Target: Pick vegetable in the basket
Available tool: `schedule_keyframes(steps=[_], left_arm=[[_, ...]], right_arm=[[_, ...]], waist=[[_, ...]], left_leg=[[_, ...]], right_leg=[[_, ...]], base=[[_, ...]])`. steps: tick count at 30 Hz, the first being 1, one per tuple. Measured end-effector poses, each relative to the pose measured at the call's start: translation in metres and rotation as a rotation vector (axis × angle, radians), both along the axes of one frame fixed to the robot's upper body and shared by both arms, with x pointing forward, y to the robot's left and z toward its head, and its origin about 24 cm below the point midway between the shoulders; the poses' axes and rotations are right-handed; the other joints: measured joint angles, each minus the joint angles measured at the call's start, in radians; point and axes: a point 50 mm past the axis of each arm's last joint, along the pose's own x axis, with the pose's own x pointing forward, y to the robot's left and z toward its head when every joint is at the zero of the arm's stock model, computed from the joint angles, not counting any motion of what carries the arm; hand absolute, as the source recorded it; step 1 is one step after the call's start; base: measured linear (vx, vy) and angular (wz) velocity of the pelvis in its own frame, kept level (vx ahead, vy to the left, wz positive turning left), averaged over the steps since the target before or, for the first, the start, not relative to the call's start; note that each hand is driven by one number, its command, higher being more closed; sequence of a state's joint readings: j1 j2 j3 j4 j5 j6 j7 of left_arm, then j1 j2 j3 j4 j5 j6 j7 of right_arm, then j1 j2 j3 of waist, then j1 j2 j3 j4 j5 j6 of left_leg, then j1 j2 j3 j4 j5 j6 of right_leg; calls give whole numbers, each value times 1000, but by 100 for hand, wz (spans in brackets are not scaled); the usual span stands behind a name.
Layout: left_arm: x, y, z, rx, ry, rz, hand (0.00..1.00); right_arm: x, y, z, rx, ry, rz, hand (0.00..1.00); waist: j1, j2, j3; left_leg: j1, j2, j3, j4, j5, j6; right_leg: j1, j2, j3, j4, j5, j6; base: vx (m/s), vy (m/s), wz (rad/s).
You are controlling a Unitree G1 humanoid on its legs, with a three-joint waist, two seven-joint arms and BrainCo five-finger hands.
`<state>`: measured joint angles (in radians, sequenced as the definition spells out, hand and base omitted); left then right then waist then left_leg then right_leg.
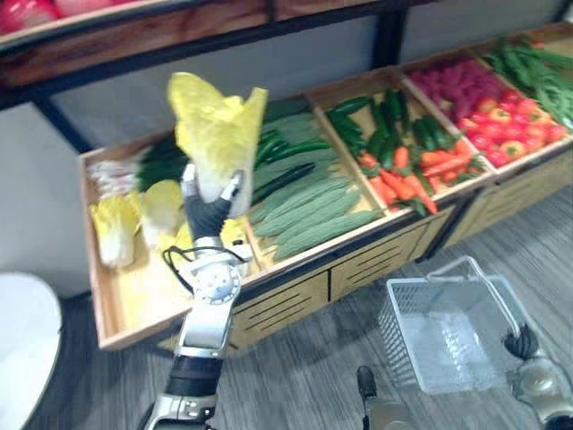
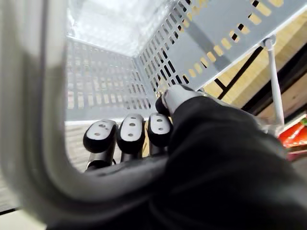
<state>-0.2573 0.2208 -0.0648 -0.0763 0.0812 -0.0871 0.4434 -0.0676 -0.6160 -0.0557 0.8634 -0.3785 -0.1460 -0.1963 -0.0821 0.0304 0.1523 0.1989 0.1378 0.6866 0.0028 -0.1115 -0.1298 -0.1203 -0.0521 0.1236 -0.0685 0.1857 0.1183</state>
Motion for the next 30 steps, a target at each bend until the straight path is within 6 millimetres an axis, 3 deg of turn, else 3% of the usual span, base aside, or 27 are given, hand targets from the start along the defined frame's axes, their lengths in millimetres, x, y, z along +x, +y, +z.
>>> schedule_keyframes(steps=[7, 14, 19, 24, 30], left_arm=[[-7, -35, -12, 194, 52, -330, 100], [-18, -98, -16, 347, 101, -837, 100], [-37, -128, -9, 425, 83, -1158, 100], [-58, -141, -17, 448, 116, -1358, 100], [-72, -150, -30, 485, 166, -1467, 100]], right_arm=[[30, 19, 36, -147, -33, 312, 100], [37, 54, 64, -216, -20, 684, 100], [40, 83, 79, -233, -41, 920, 100], [41, 91, 85, -263, -19, 1011, 100], [40, 86, 93, -273, 21, 1033, 100]], waist=[[-52, 13, -9], [-55, 19, -13], [-53, 51, -33], [-54, 59, -39], [-61, 65, -60]], left_leg=[[65, -6, 160, 3, -33, -26], [83, 42, 291, 119, -109, -48], [84, 76, 382, 183, -144, -57], [94, 97, 441, 217, -164, -67], [100, 111, 487, 251, -179, -78]], right_leg=[[-2, 35, 116, -27, 19, 8], [1, 71, 185, -34, 38, -3], [-11, 92, 211, -33, 38, -3], [-18, 113, 242, -20, 38, -3], [-33, 131, 273, -15, 38, -2]], base=[[-22, 11, -62], [15, 23, -40], [-1, -43, -26], [-50, -71, -22], [-46, -61, -22]])
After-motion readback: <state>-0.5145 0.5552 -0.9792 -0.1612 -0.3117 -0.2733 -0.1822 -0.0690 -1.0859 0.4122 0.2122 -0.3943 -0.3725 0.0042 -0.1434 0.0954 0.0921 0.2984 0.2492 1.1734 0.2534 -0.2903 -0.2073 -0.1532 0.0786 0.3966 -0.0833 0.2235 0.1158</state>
